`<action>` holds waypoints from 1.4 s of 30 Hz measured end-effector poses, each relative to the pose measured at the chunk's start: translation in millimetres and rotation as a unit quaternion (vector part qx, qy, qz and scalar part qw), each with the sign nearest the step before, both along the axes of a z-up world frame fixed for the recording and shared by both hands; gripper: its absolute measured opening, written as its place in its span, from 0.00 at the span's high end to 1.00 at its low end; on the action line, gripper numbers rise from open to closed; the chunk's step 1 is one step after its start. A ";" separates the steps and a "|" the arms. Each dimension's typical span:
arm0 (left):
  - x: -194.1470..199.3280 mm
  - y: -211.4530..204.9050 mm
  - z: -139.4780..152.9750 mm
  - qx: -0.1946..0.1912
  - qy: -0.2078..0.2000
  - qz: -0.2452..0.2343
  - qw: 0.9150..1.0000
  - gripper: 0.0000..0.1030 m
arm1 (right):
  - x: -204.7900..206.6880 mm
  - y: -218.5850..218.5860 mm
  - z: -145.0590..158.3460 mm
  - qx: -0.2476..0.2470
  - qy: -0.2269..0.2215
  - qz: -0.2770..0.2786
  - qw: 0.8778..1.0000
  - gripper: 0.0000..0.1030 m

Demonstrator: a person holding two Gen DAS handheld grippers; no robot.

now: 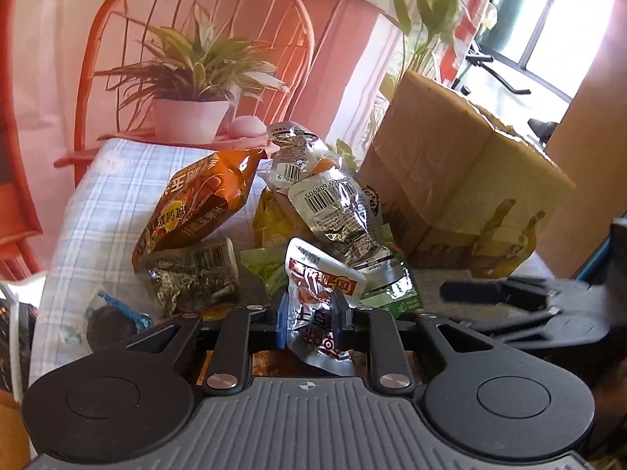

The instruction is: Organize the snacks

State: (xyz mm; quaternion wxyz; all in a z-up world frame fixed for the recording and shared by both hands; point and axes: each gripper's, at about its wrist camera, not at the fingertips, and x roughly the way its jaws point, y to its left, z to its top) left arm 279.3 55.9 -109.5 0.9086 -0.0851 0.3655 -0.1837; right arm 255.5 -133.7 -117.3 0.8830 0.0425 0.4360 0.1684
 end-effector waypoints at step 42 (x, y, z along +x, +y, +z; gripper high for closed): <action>-8.8 19.3 8.7 -0.038 -0.005 0.064 0.997 0.88 | 55.0 53.4 -4.9 -0.073 -0.075 0.045 0.993 0.41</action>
